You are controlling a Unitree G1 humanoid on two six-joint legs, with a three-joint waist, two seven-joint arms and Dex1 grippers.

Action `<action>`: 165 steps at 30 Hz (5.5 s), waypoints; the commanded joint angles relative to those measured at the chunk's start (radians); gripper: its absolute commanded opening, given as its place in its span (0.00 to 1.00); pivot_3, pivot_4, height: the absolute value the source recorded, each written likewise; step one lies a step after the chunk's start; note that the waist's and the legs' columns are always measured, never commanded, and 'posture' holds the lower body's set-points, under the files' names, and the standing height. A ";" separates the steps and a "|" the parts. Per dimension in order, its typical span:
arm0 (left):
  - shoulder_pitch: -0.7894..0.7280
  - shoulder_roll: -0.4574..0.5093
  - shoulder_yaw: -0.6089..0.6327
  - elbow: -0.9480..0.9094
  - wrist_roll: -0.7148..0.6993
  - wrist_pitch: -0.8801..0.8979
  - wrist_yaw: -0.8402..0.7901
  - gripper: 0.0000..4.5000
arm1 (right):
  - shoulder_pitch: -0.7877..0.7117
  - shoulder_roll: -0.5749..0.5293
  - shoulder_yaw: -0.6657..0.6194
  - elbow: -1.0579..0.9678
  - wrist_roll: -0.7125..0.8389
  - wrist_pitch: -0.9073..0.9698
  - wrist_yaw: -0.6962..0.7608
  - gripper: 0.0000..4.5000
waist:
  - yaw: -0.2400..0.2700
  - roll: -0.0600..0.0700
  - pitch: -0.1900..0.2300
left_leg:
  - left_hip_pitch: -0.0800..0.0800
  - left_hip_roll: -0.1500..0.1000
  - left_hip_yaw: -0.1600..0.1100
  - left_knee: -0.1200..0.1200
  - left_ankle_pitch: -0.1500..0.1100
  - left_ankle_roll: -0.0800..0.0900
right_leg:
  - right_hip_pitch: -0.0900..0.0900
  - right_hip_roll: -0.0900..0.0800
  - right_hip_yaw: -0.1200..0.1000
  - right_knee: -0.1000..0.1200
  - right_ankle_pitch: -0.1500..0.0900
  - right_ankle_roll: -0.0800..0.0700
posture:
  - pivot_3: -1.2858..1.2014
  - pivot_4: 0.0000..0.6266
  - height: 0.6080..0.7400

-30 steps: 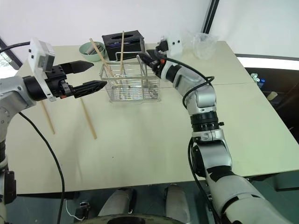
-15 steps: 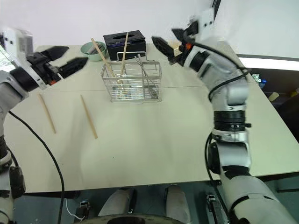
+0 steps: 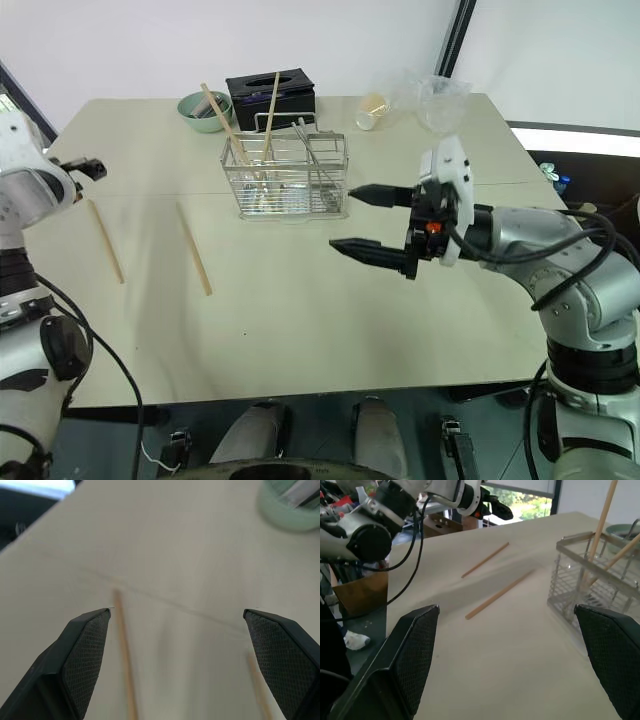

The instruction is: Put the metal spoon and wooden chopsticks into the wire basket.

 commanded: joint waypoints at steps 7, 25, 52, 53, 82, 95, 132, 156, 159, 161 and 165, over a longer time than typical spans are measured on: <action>-0.132 0.035 -0.089 0.403 0.127 -0.164 -0.093 1.00 | 0.101 -0.046 -0.089 -0.111 0.083 0.011 -0.075 0.99 | 0.012 -0.001 -0.001 | -0.002 -0.001 0.000 0.000 0.000 0.000 | -0.001 -0.003 0.000 -0.001 0.000 0.000 | 0.52 0.24 0.31; -0.203 0.033 -0.055 0.801 0.155 -0.386 -0.102 0.60 | 0.174 -0.046 -0.085 -0.167 0.115 -0.021 -0.193 1.00 | 0.022 -0.004 -0.003 | -0.002 0.000 0.001 0.000 0.000 0.000 | -0.001 -0.004 -0.001 -0.001 0.000 0.001 | 0.52 0.24 0.31; -0.222 -0.216 0.050 0.040 -0.173 -0.757 -0.361 0.02 | 0.106 -0.052 -0.045 -0.094 0.059 -0.088 -0.191 1.00 | 0.021 -0.006 -0.004 | -0.004 -0.002 0.004 0.001 0.000 0.000 | -0.002 -0.011 -0.003 -0.003 0.000 0.001 | 0.52 0.24 0.31; -0.228 -0.235 0.042 0.016 -0.194 -0.743 -0.369 0.02 | 0.109 -0.048 -0.039 -0.097 0.053 -0.092 -0.191 1.00 | 0.021 -0.006 -0.004 | -0.004 -0.002 0.003 0.001 0.000 0.000 | -0.002 -0.010 -0.003 -0.002 0.000 0.001 | 0.52 0.24 0.31; -0.057 -0.505 -0.327 -0.058 0.130 -1.133 -0.415 0.02 | 0.191 -0.027 -0.112 -0.197 0.132 -0.099 -0.359 1.00 | 0.022 -0.005 -0.004 | -0.003 -0.001 0.002 0.001 -0.001 0.001 | 0.001 -0.006 -0.005 -0.004 0.000 0.002 | 0.52 0.24 0.31; 0.004 -0.531 -0.322 -0.092 0.125 -1.133 -0.419 0.59 | 0.162 -0.052 -0.117 -0.156 0.151 -0.092 -0.360 1.00 | 0.023 -0.005 -0.004 | -0.003 -0.002 0.001 0.002 -0.001 0.002 | 0.002 -0.006 -0.005 -0.005 0.000 0.002 | 0.52 0.24 0.31; -0.115 -0.472 0.027 -0.028 0.187 0.068 0.143 0.99 | 0.133 0.032 -0.010 -0.112 0.051 -0.120 -0.328 1.00 | 0.022 -0.004 -0.002 | -0.002 -0.001 -0.001 0.001 -0.001 0.001 | 0.001 -0.003 -0.004 -0.003 -0.001 0.003 | 0.52 0.24 0.31; -0.198 -0.448 -0.017 0.367 0.215 -0.112 0.141 0.01 | 0.290 0.048 -0.074 -0.239 0.082 -0.126 -0.459 1.00 | 0.052 -0.003 -0.003 | -0.001 -0.002 0.000 0.001 -0.001 0.000 | 0.003 -0.005 -0.004 -0.003 0.000 0.004 | 0.52 0.24 0.31; -0.196 -0.446 -0.032 0.351 0.215 -0.137 0.121 0.01 | 0.282 0.045 -0.068 -0.225 0.077 -0.128 -0.453 1.00 | 0.050 -0.003 -0.003 | -0.001 -0.002 0.000 0.001 -0.001 0.000 | 0.003 -0.006 -0.004 -0.003 0.000 0.004 | 0.52 0.24 0.31; -0.196 -0.432 -0.062 0.339 0.224 -0.172 0.087 0.01 | 0.271 0.045 -0.063 -0.212 0.073 -0.129 -0.449 1.00 | 0.050 -0.003 -0.003 | -0.001 -0.002 0.000 0.001 -0.001 0.000 | 0.003 -0.006 -0.004 -0.003 0.000 0.004 | 0.52 0.24 0.31; -0.212 -0.402 -0.047 0.350 0.222 -0.205 0.079 0.01 | 0.246 0.044 -0.058 -0.186 0.070 -0.128 -0.439 1.00 | 0.046 -0.003 -0.003 | -0.002 -0.002 0.000 0.001 -0.001 0.000 | 0.002 -0.006 -0.004 -0.003 0.000 0.004 | 0.52 0.24 0.31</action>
